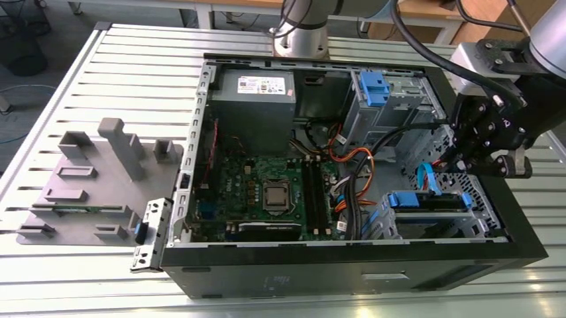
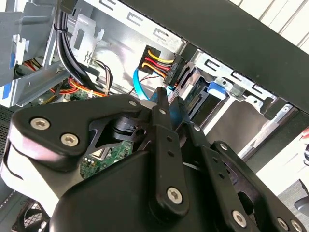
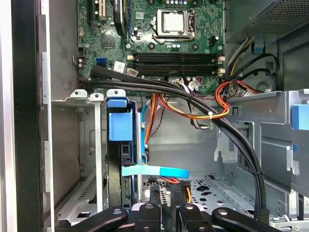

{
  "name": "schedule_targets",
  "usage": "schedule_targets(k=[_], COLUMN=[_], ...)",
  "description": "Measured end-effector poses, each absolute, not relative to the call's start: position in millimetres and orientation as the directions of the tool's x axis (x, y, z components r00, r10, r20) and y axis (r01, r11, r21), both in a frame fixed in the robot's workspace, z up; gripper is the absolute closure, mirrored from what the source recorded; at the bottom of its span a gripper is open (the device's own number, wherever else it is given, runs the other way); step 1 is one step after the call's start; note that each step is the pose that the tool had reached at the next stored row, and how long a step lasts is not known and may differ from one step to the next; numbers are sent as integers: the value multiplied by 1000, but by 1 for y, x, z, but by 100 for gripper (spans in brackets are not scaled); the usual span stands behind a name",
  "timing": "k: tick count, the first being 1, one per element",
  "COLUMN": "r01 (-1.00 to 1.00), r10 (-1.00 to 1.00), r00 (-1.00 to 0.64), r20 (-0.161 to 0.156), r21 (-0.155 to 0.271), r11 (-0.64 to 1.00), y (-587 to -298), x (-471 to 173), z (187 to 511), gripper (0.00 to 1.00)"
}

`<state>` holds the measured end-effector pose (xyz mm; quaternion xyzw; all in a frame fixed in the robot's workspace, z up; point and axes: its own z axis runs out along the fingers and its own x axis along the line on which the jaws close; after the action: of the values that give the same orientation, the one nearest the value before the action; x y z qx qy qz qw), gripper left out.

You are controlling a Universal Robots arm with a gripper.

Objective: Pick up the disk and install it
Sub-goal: 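Insert the second disk wire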

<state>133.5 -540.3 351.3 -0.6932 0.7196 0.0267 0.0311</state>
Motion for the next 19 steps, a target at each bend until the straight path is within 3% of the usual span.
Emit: schedule_targets(k=[6,9,19], r01=[-999,-999,-999], r10=[-996,-996,-996], r00=[-37,-37,-37], r20=[-82,-82,-81], r21=[-5,-5,-5], r11=[38,38,37], y=[-540,-540,-535], x=[134,134,143], z=[351,351,347], gripper=[75,63,63])
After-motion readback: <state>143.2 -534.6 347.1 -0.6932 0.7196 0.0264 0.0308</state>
